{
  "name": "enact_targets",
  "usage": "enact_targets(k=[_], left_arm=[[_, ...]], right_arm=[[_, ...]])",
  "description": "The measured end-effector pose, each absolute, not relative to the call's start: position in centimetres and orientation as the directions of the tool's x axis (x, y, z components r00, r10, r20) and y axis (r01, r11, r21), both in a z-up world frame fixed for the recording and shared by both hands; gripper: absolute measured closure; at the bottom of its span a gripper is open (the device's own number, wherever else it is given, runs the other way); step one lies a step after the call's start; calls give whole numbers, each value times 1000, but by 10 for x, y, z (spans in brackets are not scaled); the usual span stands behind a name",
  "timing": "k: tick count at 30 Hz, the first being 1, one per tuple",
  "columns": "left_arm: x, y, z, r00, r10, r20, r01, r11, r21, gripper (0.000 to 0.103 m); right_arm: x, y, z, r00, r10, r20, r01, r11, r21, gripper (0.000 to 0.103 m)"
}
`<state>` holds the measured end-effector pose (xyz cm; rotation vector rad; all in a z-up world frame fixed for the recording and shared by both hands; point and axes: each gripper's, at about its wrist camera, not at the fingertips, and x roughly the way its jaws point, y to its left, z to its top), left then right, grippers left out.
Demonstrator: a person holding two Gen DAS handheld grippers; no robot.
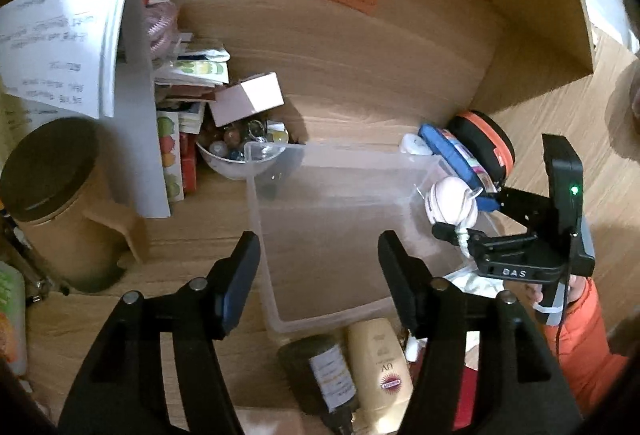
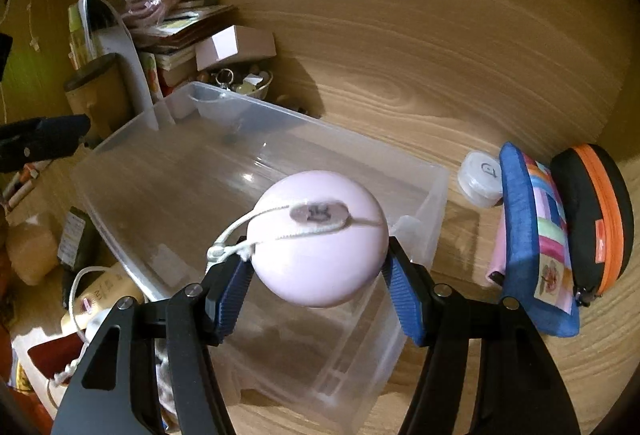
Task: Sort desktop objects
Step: 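Carry the pink case over the clear bin and open the right gripper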
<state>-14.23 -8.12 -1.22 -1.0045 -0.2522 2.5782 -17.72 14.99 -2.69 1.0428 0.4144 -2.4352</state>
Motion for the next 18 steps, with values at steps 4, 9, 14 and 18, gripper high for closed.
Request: enact_targets(k=[4, 9, 14, 18], left_arm=[[-128, -84, -4, -686, 403, -606, -282, -915, -289, 42], [-98, -100, 8, -712, 334, -617, -256, -943, -214, 24], [-63, -115, -15, -648, 301, -700, -240, -953, -187, 21], [-47, -106, -43, -587, 259, -767, -237, -961, -144, 21]], right_arm=[[-188, 146, -32, -595, -280, -753, 522, -848, -97, 43], [-195, 143, -33, -573, -269, -774, 545, -831, -115, 43], [-199, 141, -32, -546, -268, -794, 568, -815, -116, 43], [-203, 138, -33, -511, -268, -817, 590, -800, -106, 43]])
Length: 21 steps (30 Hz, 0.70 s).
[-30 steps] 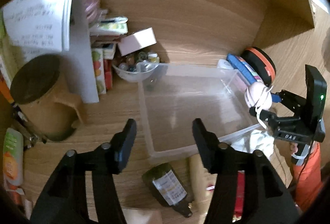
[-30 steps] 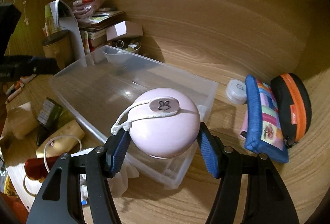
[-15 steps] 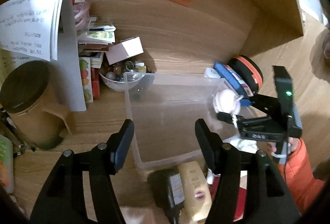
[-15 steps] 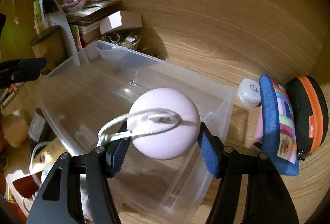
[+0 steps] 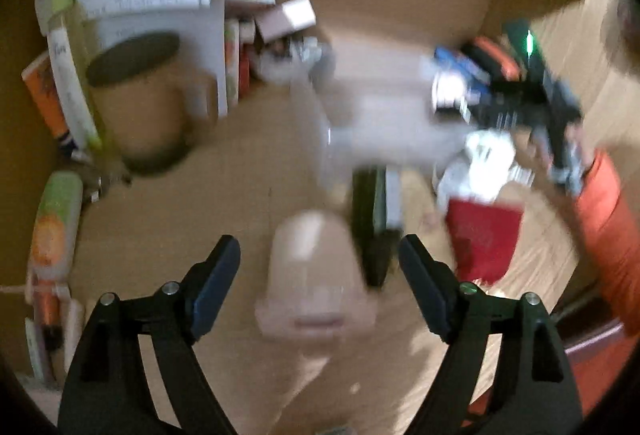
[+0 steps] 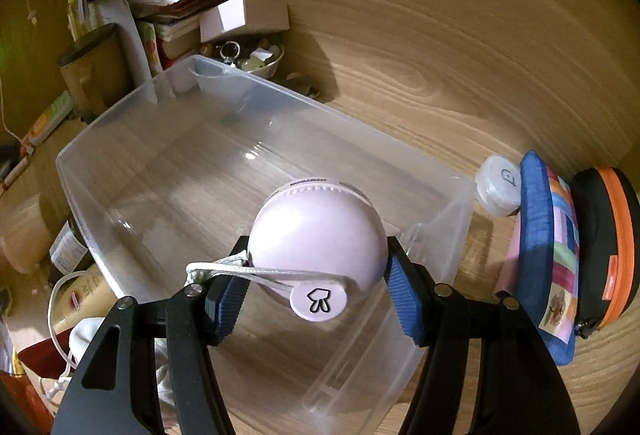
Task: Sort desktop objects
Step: 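Carry the pink case over the clear bin and open the right gripper, then reach the right gripper to the white drawstring pouch while left carries the container over the bin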
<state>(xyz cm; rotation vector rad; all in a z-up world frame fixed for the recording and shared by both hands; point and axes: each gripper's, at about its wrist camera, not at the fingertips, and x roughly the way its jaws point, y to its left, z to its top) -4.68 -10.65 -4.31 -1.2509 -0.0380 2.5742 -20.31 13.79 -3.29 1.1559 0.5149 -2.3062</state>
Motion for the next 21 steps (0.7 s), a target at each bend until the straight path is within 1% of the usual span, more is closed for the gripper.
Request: enact_targets(k=[3, 7, 9, 10, 11, 12, 16, 21], left_arm=[[-41, -97, -62, -549, 240, -801, -243, -962, -122, 19], [-49, -91, -78, -512, 216, -831, -230, -967, -109, 19], [-54, -90, -83, -499, 198, -844, -217, -971, -99, 24], [-54, -93, -83, -499, 217, -839, -218, -968, -121, 26], [-56, -95, -83, -490, 241, -838, -220, -964, -148, 30], [-56, -98, -82, -487, 254, -836, -222, -961, -163, 33], [-56, -104, -82, -500, 259, -827, -210, -962, -174, 33], [-58, -115, -81, -513, 243, -823, -174, -969, -178, 33]], right_arm=[[-205, 136, -34, -483, -264, -835, 599, -795, -95, 43], [-207, 133, -35, -445, -256, -858, 611, -787, -82, 43], [-206, 131, -38, -423, -246, -872, 618, -782, -79, 43], [-206, 131, -38, -418, -244, -875, 615, -785, -75, 42], [-206, 131, -38, -416, -240, -877, 613, -786, -76, 43], [-205, 131, -38, -418, -238, -877, 613, -786, -79, 40], [-206, 131, -36, -435, -236, -869, 608, -789, -89, 34], [-201, 135, -32, -465, -251, -849, 587, -805, -83, 34]])
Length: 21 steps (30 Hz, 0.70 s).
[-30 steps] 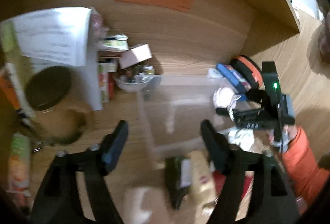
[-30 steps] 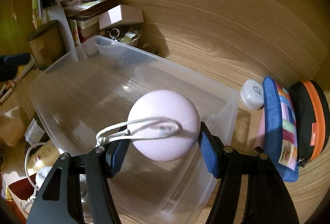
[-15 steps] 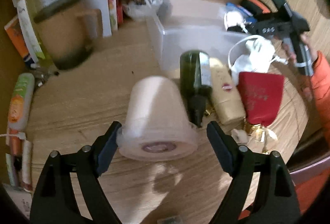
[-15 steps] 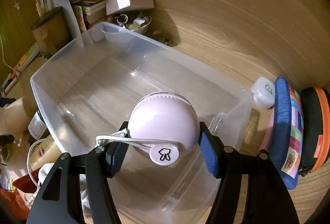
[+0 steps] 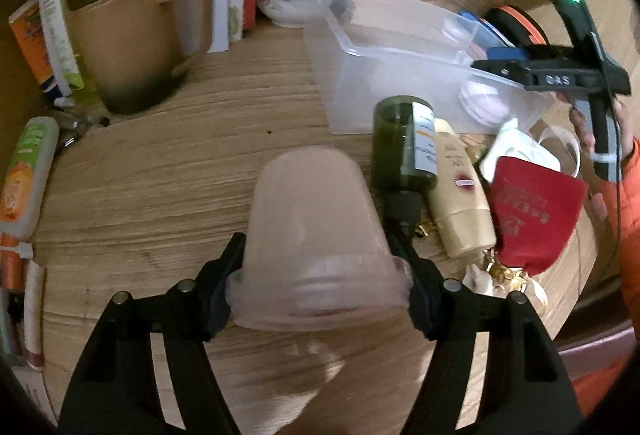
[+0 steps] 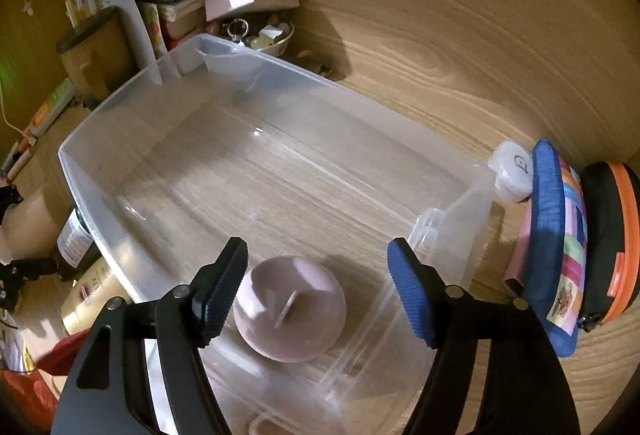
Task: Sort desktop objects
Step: 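Reach the right gripper to the white drawstring pouch while left carries the container over the bin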
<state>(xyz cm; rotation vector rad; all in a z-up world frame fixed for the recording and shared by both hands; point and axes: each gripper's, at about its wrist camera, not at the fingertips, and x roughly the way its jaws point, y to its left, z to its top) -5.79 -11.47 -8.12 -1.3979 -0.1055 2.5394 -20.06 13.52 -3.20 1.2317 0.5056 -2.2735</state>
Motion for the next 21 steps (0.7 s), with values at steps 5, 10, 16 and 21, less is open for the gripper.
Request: enact_targets(k=[5, 10, 16, 21], left_arm=[[-61, -124, -80, -529, 258, -808, -126, -966, -226, 33], [-64, -136, -68, -565, 289, -773, -101, -954, -284, 33], [-73, -137, -57, -580, 281, -764, -86, -954, -286, 34], [-78, -138, -49, -578, 262, -773, -72, -960, -271, 34]], right_arm=[[-191, 148, -25, -490, -293, -821, 574, -817, -51, 34], [-170, 161, -12, -520, -353, -778, 580, -814, -18, 34], [-150, 171, -1, -540, -400, -741, 571, -821, 27, 29], [-134, 176, 5, -545, -443, -712, 583, -810, 58, 29]])
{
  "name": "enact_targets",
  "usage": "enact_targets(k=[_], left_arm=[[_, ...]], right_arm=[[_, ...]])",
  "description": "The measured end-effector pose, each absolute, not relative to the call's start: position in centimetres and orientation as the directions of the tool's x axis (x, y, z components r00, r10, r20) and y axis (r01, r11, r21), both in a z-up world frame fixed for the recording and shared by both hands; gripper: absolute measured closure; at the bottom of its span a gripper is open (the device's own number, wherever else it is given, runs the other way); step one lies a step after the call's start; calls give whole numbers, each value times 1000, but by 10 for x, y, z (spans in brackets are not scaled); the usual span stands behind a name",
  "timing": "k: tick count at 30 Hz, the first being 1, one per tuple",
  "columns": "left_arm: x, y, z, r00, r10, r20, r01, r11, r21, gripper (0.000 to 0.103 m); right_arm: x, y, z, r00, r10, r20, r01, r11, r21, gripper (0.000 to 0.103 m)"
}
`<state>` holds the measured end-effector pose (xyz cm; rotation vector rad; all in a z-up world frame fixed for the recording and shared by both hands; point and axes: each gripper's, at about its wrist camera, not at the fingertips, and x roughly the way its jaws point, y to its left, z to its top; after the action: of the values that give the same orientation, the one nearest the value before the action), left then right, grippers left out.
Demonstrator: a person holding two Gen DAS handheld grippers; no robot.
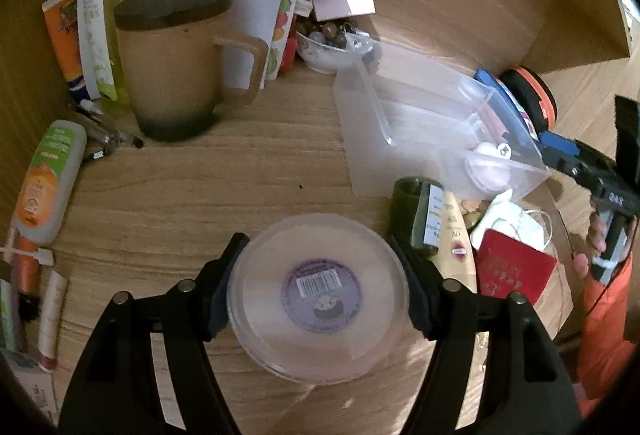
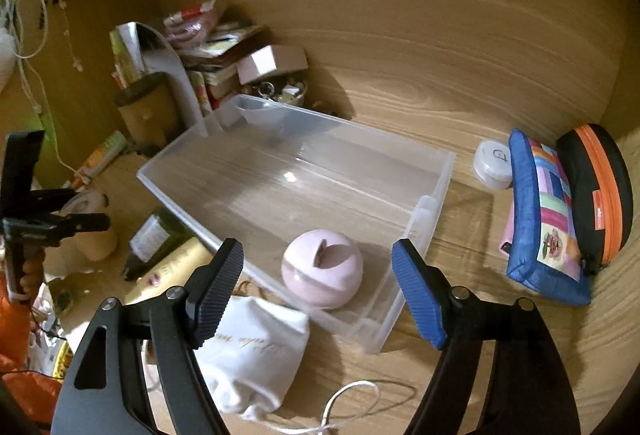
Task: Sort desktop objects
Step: 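Reach the right gripper to the white drawstring pouch while left carries the container over the bin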
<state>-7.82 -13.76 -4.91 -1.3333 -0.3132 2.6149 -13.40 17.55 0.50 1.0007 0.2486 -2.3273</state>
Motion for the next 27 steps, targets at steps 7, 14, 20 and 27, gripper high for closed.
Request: enact_targets(k=[7, 14, 20, 27], left_arm=[[-87, -142, -11, -614, 264, -744, -82, -959, -272, 34], [-120, -123, 36, -645, 269, -715, -132, -961, -242, 34], [-162, -93, 32, -624, 304, -720, -165, -952, -259, 34], [-204, -57, -1, -556, 307, -772, -181, -952, -248, 34]], right_arm=[[-112, 173, 7, -553, -484, -678, 616, -785, 57, 29], [-97, 176, 4, -549, -505, -666, 633, -772, 63, 29], [-93, 183, -4, -534, -514, -671, 624, -775, 97, 23], [-87, 194, -11, -531, -521, -669, 612, -781, 123, 22]])
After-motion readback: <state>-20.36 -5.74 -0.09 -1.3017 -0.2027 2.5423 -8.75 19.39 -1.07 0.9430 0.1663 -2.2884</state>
